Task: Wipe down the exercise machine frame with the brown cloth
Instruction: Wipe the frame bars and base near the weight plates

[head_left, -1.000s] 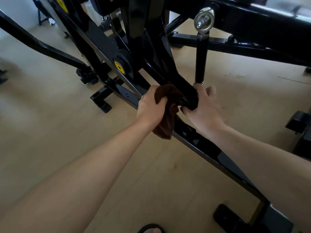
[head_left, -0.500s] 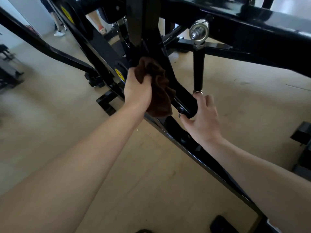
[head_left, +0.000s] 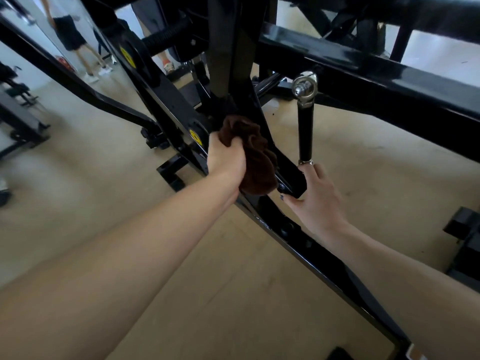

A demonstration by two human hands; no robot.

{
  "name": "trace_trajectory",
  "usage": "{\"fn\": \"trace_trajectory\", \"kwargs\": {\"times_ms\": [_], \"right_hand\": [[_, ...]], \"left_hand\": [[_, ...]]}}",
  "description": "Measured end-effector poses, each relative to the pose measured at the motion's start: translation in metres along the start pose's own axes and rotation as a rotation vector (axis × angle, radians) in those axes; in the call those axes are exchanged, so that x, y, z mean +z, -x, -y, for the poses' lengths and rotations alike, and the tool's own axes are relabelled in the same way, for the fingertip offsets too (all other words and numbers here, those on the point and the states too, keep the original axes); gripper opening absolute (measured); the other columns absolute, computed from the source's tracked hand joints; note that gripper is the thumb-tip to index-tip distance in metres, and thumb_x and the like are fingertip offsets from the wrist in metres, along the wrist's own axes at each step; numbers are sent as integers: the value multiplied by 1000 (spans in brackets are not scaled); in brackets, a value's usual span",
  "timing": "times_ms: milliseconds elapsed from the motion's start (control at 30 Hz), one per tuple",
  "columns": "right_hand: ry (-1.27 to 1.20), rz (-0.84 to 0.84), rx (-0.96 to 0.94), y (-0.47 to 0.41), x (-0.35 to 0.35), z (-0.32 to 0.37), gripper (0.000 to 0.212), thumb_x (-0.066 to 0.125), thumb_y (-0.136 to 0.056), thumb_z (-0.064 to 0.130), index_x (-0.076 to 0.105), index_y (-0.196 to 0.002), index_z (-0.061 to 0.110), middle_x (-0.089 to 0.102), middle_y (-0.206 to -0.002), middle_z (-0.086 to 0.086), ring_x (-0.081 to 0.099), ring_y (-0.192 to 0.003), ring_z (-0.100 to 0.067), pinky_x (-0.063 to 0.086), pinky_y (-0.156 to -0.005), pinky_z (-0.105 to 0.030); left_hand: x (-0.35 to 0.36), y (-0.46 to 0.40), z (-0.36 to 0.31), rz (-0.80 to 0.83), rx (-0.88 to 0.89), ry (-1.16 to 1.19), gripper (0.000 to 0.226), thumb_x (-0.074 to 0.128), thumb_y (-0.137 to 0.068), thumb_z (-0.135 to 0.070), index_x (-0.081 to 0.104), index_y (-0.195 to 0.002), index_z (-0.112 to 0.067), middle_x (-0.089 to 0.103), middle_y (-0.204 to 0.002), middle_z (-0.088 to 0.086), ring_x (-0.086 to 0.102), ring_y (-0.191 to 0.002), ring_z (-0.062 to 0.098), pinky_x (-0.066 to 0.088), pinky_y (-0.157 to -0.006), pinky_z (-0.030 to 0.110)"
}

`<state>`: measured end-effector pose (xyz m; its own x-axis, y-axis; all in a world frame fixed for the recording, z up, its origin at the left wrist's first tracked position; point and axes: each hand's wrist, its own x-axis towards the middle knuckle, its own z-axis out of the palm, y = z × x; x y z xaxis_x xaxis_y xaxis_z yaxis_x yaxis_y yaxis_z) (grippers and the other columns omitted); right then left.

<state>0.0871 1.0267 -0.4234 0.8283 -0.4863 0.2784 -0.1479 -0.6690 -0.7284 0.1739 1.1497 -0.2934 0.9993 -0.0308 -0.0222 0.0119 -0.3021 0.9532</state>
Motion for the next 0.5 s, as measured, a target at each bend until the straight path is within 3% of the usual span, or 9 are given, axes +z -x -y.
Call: {"fn": "trace_trajectory", "kwargs": {"times_ms": [133,267,400,500], "right_hand": [[19,-26,14,1,2,5,63,82,-84,34,49,-135,17,53,-134,0,61,-115,-27,53,-91,-40],[44,-32,22,4,4,5,63,82,-85,35,48,-136,19,53,-135,0,62,-115,-26,53,-91,-39],[65,-38,40,5,5,9,64,81,-86,35,47,-138,18,53,-138,0,61,-116,-25,50,-88,-34],[56,-17,65,5,2,15,66,81,-86,33,46,-139,18,53,-137,-1,59,-117,-25,54,-92,-40]], "left_hand": [[-7,0,2,154,-150,-23,31,53,-104,-23,54,-135,-24,69,-117,6,69,-104,27,57,-97,46],[-19,-2,-12,148,-51,90,24,56,-101,-22,57,-125,-22,71,-116,9,71,-104,29,58,-96,50],[-32,-10,-42,80,144,199,7,56,-103,-29,53,-104,-36,69,-116,1,69,-105,20,58,-93,43],[-24,-5,-38,7,252,94,6,54,-104,-29,50,-107,-32,65,-105,-6,66,-94,10,54,-80,30]]}}
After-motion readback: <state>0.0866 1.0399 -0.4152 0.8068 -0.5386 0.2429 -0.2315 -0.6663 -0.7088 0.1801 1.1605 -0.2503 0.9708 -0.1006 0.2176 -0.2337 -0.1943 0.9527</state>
